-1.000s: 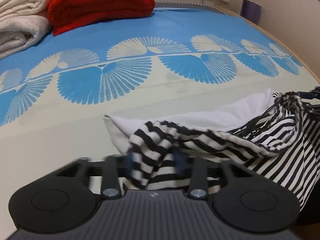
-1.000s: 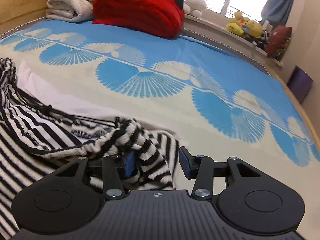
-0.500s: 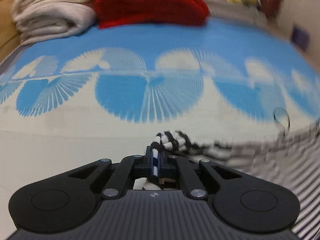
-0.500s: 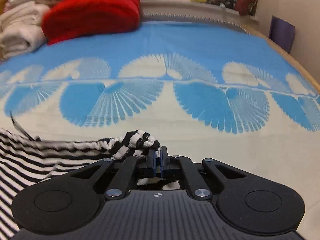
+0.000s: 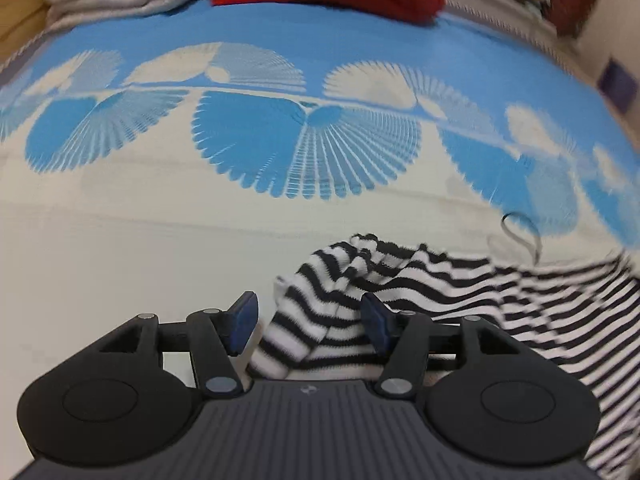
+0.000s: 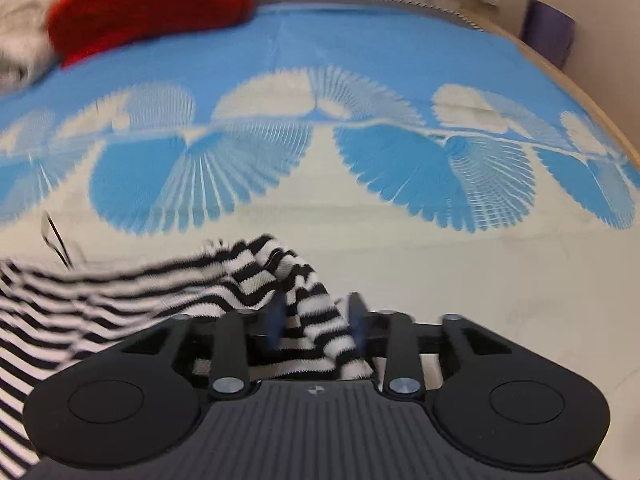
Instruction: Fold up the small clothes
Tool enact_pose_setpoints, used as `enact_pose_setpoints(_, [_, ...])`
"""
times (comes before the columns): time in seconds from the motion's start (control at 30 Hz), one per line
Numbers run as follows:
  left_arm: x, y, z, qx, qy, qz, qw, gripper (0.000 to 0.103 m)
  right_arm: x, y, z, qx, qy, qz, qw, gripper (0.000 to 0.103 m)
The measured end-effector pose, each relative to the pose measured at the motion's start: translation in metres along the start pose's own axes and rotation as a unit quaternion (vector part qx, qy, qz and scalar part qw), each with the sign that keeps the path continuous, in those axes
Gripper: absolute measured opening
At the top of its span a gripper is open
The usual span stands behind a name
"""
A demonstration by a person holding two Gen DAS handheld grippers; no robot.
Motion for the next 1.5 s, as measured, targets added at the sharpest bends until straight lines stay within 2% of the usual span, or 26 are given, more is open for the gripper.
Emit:
enact_pose_setpoints(0.17, [-0.030, -0.018, 0.048, 0.005, -0.067, 0.045, 0.9967, 0.062, 0.038, -0.003, 0.053, 0.019, 0.037, -0.062, 0.997, 0.040])
enact_pose_setpoints(0.27, [-0.048, -0.035, 0.067, -0.014, -0.093, 0.055, 0.9941, 0.062, 0.059, -0.023, 0.078, -0.010, 0.071, -0.092, 0.993, 0.043])
enact_pose_setpoints(0.33, [-0.058, -0.052, 0.070, -0.050, -0.110, 0.057, 0.9911, 0.062, 0.066, -0.041, 0.085, -0.044, 0.085, -0.103, 0.990, 0.045])
enact_pose_setpoints(0.47, [-0.068, -0.089, 0.067, -0.130, -0.114, 0.031, 0.9844, 0.061, 0.067, -0.080, 0.085, -0.117, 0.095, -0.080, 0.985, 0.046])
enact_pose_setpoints(0.57, [-0.068, -0.105, 0.064, -0.157, -0.111, -0.002, 0.9812, 0.061, 0.063, -0.096, 0.081, -0.154, 0.086, -0.049, 0.983, 0.046])
enact_pose_setpoints(0.67, [-0.066, -0.115, 0.058, -0.180, -0.101, -0.022, 0.9781, 0.060, 0.063, -0.102, 0.080, -0.173, 0.079, -0.036, 0.981, 0.046])
enact_pose_setpoints(0.73, [-0.059, -0.117, 0.055, -0.189, -0.108, -0.032, 0.9754, 0.058, 0.062, -0.103, 0.079, -0.178, 0.073, -0.030, 0.981, 0.046])
enact_pose_setpoints(0.8, [-0.051, -0.116, 0.054, -0.191, -0.122, -0.044, 0.9731, 0.048, 0.060, -0.102, 0.081, -0.176, 0.075, -0.029, 0.981, 0.045])
enact_pose_setpoints(0.83, [-0.047, -0.115, 0.054, -0.189, -0.123, -0.052, 0.9729, 0.031, 0.059, -0.101, 0.082, -0.173, 0.077, -0.029, 0.981, 0.044])
enact_pose_setpoints(0.87, [-0.044, -0.115, 0.054, -0.187, -0.123, -0.059, 0.9729, 0.008, 0.057, -0.101, 0.083, -0.169, 0.082, -0.030, 0.982, 0.029])
enact_pose_setpoints(0.9, [-0.043, -0.116, 0.054, -0.187, -0.121, -0.066, 0.9725, 0.000, 0.057, -0.100, 0.082, -0.167, 0.088, -0.030, 0.982, 0.019])
enact_pose_setpoints(0.93, [-0.042, -0.116, 0.055, -0.184, -0.118, -0.073, 0.9730, 0.001, 0.057, -0.099, 0.084, -0.162, 0.092, -0.030, 0.982, 0.011])
enact_pose_setpoints(0.97, [-0.042, -0.115, 0.058, -0.179, -0.115, -0.077, 0.9741, 0.001, 0.058, -0.097, 0.089, -0.150, 0.097, -0.032, 0.983, 0.007])
enact_pose_setpoints(1.03, [-0.054, -0.109, 0.065, -0.160, -0.115, -0.053, 0.9790, 0.000, 0.068, -0.089, 0.104, -0.114, 0.114, -0.059, 0.985, 0.006])
enact_pose_setpoints(1.1, [-0.073, -0.099, 0.080, -0.124, -0.121, -0.008, 0.9849, 0.000, 0.083, -0.079, 0.120, -0.072, 0.128, -0.103, 0.984, 0.006])
enact_pose_setpoints(1.13, [-0.081, -0.098, 0.086, -0.113, -0.118, 0.003, 0.9865, 0.000, 0.089, -0.078, 0.125, -0.064, 0.132, -0.115, 0.982, 0.005])
enact_pose_setpoints(1.17, [-0.087, -0.100, 0.088, -0.117, -0.106, 0.006, 0.9874, 0.000, 0.090, -0.080, 0.125, -0.073, 0.123, -0.104, 0.984, 0.005])
enact_pose_setpoints(1.2, [-0.090, -0.106, 0.082, -0.141, -0.092, 0.006, 0.9857, 0.000, 0.087, -0.085, 0.120, -0.095, 0.102, -0.077, 0.987, 0.005])
enact_pose_setpoints(1.23, [-0.089, -0.116, 0.074, -0.173, -0.075, -0.007, 0.9821, 0.001, 0.083, -0.094, 0.111, -0.127, 0.084, -0.057, 0.987, 0.005])
enact_pose_setpoints(1.27, [-0.085, -0.122, 0.068, -0.191, -0.063, -0.027, 0.9791, 0.001, 0.077, -0.104, 0.100, -0.166, 0.069, -0.037, 0.983, 0.005])
enact_pose_setpoints(1.3, [-0.078, -0.128, 0.064, -0.205, -0.055, -0.050, 0.9759, 0.001, 0.071, -0.111, 0.093, -0.187, 0.056, -0.009, 0.981, 0.005])
enact_pose_setpoints(1.4, [-0.067, -0.127, 0.062, -0.212, -0.045, -0.063, 0.9741, 0.006, 0.062, -0.114, 0.086, -0.192, 0.040, 0.016, 0.980, 0.005])
enact_pose_setpoints(1.43, [-0.067, -0.124, 0.063, -0.209, -0.040, -0.059, 0.9754, 0.007, 0.063, -0.111, 0.087, -0.188, 0.037, 0.009, 0.981, 0.007])
enact_pose_setpoints(1.5, [-0.068, -0.114, 0.072, -0.178, -0.036, -0.049, 0.9822, 0.018, 0.064, -0.106, 0.093, -0.165, 0.020, 0.000, 0.986, 0.007])
Point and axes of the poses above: each gripper's, at about its wrist camera, not at the fingertips, and z roughly against the way its jaws point, x to its right, y to its top, the point moved 2 cm from there along -z, roughly the way its jaws point, and after that the axes turned 1 degree about y, right-handed, at the moved point
